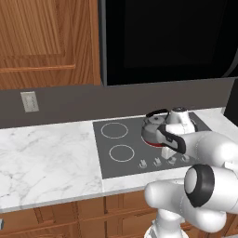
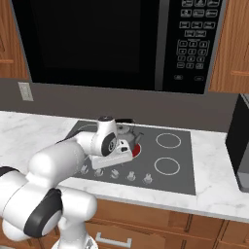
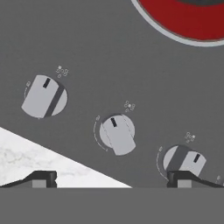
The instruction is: The kettle is done boiling. Turn off the stove, then wait for 300 timesteps before moving the kettle to the dining table.
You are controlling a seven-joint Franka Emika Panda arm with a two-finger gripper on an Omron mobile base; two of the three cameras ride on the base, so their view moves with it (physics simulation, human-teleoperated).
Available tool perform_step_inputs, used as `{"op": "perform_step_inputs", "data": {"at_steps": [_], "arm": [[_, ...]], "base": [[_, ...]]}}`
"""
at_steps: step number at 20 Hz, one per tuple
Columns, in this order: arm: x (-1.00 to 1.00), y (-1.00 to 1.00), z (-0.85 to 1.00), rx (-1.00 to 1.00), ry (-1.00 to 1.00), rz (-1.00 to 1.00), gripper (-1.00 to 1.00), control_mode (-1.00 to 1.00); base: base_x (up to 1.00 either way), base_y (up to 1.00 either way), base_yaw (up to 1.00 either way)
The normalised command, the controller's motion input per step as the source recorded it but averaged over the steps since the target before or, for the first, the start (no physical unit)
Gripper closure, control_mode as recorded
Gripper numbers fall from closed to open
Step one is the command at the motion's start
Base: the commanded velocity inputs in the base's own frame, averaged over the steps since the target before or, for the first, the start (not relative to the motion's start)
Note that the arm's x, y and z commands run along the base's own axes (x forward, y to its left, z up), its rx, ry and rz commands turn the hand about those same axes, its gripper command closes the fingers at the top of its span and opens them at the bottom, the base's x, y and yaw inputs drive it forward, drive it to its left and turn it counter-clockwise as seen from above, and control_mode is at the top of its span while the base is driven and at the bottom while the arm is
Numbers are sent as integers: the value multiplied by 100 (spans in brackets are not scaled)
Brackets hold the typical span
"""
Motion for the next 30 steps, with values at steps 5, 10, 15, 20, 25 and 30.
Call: {"op": "perform_step_inputs", "data": {"at_steps": [5,10,15,20,25,30], "arm": [[3,0,-7,0,0,2,-100,-100],[5,0,-13,0,0,6,-100,-100],[8,0,-16,0,0,9,-100,-100],[6,0,-12,0,0,8,-100,-100],[6,0,-7,0,0,7,-100,-100],[2,0,-5,0,0,4,-100,-100]], "base": [[0,0,0],[0,0,0],[0,0,0],[0,0,0],[0,0,0],[0,0,0]]}}
